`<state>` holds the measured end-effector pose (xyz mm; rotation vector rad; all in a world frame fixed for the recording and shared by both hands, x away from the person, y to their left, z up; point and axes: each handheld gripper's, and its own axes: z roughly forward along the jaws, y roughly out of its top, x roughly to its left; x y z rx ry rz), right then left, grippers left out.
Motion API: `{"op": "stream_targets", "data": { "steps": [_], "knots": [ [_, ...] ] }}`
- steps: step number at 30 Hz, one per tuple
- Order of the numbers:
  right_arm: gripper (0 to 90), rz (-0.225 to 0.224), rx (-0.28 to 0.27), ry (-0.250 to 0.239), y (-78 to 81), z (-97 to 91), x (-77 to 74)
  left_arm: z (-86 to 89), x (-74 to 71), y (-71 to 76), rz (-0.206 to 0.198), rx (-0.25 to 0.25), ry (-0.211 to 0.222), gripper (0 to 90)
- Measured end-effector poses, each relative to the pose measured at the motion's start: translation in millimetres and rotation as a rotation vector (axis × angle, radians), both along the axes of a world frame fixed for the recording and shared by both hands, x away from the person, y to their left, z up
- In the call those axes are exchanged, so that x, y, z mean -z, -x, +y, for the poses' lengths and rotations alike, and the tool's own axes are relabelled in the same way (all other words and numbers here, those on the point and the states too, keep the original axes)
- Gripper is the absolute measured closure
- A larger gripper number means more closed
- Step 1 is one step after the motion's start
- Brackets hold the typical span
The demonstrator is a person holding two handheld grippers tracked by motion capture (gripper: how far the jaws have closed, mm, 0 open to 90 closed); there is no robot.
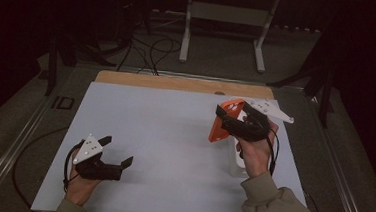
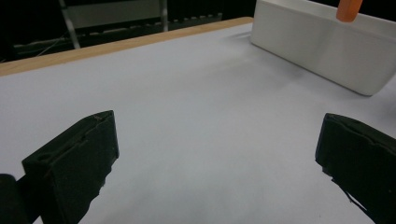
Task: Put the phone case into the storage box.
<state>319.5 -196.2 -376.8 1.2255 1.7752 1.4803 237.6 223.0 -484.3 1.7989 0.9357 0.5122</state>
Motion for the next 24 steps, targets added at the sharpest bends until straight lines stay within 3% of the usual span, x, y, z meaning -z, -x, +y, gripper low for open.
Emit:
{"op": "stream_targets", "data": {
  "steps": [8,24],
  "knots": [
    [15.3,-0.005,0.014,0.013,-2.2,-4.7,-3.3,13.2,12.7,11.7,-0.012,-0.049,0.031,0.2],
    [15.3,-0.026,0.043,0.021,-8.1,-10.7,-9.3,18.7,25.2,23.1,-0.037,-0.069,0.006,0.2]
  ]
}}
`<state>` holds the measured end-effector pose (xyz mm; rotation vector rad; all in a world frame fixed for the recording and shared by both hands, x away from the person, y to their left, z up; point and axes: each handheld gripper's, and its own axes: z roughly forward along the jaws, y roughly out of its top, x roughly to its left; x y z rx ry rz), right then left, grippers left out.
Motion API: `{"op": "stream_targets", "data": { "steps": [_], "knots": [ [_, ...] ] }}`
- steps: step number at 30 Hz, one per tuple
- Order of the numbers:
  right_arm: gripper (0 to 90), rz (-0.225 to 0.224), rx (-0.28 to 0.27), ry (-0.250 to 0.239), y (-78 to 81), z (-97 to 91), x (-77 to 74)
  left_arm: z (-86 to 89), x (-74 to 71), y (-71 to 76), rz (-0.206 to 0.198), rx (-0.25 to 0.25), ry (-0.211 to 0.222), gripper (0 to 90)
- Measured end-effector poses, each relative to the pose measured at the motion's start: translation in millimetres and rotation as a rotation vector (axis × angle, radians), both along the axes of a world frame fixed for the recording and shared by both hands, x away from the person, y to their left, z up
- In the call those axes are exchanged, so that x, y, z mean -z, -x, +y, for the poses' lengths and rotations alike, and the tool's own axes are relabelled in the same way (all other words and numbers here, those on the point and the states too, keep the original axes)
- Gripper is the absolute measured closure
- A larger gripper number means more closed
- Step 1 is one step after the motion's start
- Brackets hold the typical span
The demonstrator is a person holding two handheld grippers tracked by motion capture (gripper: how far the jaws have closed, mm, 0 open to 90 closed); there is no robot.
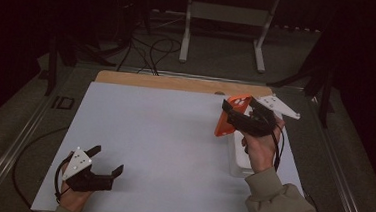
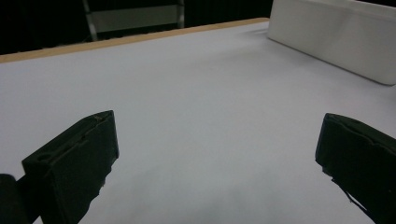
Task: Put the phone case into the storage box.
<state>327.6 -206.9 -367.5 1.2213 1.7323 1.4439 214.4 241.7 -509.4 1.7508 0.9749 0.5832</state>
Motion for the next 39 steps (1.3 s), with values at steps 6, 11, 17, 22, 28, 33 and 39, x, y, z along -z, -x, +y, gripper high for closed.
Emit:
{"op": "stream_targets", "data": {
  "steps": [6,11,17,22,28,33,39],
  "knots": [
    [15.3,0.007,0.021,0.007,-4.4,-4.1,1.0,1.5,1.4,-0.7,-0.007,-0.016,-0.004,0.2],
    [15.4,0.012,0.037,0.010,-7.8,-6.2,2.0,-0.3,2.4,-0.5,-0.009,-0.020,-0.029,0.2],
    [15.4,0.007,0.054,0.019,-11.0,-5.9,-1.1,0.5,2.3,-0.1,-0.013,-0.030,-0.025,0.2],
    [15.3,0.002,0.068,0.024,-14.6,-5.2,-4.4,0.9,2.5,0.0,-0.013,-0.033,-0.027,0.2],
    [15.4,0.002,0.096,0.028,-20.6,-7.4,-6.3,0.8,2.6,0.3,-0.016,-0.037,-0.031,0.3],
    [15.4,0.005,0.124,0.032,-27.0,-10.4,-6.3,0.1,3.2,-0.1,-0.013,-0.038,-0.038,0.2],
    [15.4,0.005,0.152,0.039,-34.8,-12.4,-6.1,-0.2,3.2,0.1,-0.014,-0.039,-0.041,0.2]
  ]
}}
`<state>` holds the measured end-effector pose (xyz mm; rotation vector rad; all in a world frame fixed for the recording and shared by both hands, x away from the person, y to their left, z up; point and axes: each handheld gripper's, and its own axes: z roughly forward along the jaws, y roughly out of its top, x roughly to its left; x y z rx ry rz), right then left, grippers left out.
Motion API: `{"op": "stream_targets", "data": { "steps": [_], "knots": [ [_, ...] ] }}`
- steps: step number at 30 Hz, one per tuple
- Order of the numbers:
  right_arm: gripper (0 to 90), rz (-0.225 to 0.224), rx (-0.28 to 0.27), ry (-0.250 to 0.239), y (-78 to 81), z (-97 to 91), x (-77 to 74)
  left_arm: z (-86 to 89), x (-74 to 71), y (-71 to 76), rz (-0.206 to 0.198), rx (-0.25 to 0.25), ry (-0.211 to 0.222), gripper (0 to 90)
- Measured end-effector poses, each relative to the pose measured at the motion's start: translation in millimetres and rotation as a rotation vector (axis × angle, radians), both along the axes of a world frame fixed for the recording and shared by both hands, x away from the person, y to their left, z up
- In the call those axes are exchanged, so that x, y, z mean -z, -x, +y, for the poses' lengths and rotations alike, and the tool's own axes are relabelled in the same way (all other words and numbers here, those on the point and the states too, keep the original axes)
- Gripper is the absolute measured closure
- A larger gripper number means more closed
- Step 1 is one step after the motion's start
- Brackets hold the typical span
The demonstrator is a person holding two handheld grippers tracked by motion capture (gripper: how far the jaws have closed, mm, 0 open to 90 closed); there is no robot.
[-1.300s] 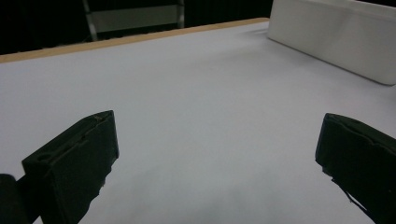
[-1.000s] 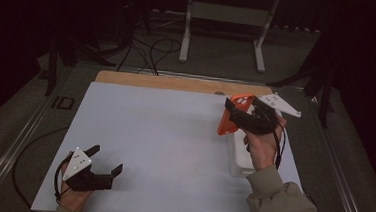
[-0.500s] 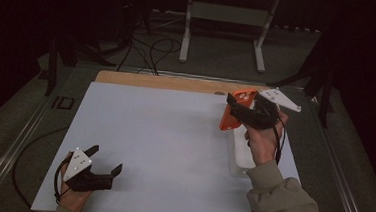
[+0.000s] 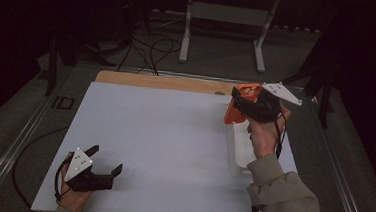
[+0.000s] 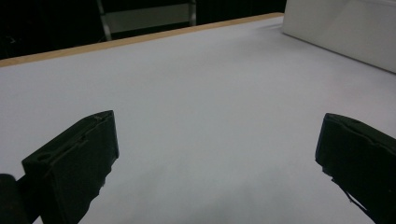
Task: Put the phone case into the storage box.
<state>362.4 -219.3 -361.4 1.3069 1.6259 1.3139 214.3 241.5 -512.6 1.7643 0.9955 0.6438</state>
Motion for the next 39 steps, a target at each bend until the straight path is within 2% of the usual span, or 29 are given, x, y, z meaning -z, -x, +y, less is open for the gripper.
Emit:
{"op": "stream_targets", "data": {
  "steps": [10,22,31,36,39],
  "knots": [
    [15.4,0.005,0.026,-0.011,-10.6,-5.3,-2.5,-0.2,0.3,-0.7,0.002,-0.005,-0.002,0.2],
    [15.4,0.008,0.063,0.000,-22.6,-11.8,-3.3,0.1,0.6,-1.2,0.001,-0.014,-0.001,0.2],
    [15.4,0.017,0.094,0.025,-31.9,-13.2,-1.3,-0.4,0.4,-0.5,-0.005,-0.014,-0.006,0.2],
    [15.4,0.014,0.105,0.065,-36.5,-12.7,0.4,0.2,0.1,-0.3,-0.008,-0.022,-0.004,0.2],
    [15.4,0.022,0.114,0.065,-39.1,-12.9,2.6,-0.1,-0.1,0.1,-0.010,-0.023,-0.004,0.2]
  ]
}}
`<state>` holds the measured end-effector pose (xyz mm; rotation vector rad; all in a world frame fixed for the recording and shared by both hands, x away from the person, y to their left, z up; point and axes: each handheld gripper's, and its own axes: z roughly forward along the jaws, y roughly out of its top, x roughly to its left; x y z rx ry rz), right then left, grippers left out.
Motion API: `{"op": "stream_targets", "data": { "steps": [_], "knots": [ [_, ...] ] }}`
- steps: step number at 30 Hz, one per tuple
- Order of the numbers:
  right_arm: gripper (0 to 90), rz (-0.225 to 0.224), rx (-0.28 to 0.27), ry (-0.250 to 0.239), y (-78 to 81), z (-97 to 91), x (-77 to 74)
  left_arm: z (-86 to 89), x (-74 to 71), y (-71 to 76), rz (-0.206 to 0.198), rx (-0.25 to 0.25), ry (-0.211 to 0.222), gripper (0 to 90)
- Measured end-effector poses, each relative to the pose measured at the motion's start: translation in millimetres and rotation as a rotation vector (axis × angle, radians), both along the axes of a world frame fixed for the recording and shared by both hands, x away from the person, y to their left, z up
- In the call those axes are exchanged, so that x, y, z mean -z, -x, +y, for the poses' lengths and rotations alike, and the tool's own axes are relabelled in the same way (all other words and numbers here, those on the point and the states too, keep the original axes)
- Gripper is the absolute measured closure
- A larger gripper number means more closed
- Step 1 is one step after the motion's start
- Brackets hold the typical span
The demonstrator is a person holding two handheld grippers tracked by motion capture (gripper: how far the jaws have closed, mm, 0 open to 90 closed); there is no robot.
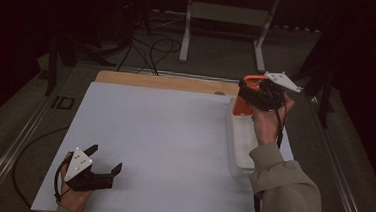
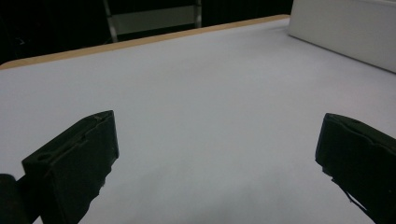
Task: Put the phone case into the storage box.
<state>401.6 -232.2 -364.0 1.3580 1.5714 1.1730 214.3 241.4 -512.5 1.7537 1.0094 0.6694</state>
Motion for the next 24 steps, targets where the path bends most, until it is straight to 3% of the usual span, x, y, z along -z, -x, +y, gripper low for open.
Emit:
{"op": "stream_targets", "data": {
  "steps": [24],
  "knots": [
    [15.4,0.034,0.083,-0.040,-22.1,-6.0,14.1,1.2,-0.6,0.4,-0.004,-0.004,0.005,0.2]
  ]
}}
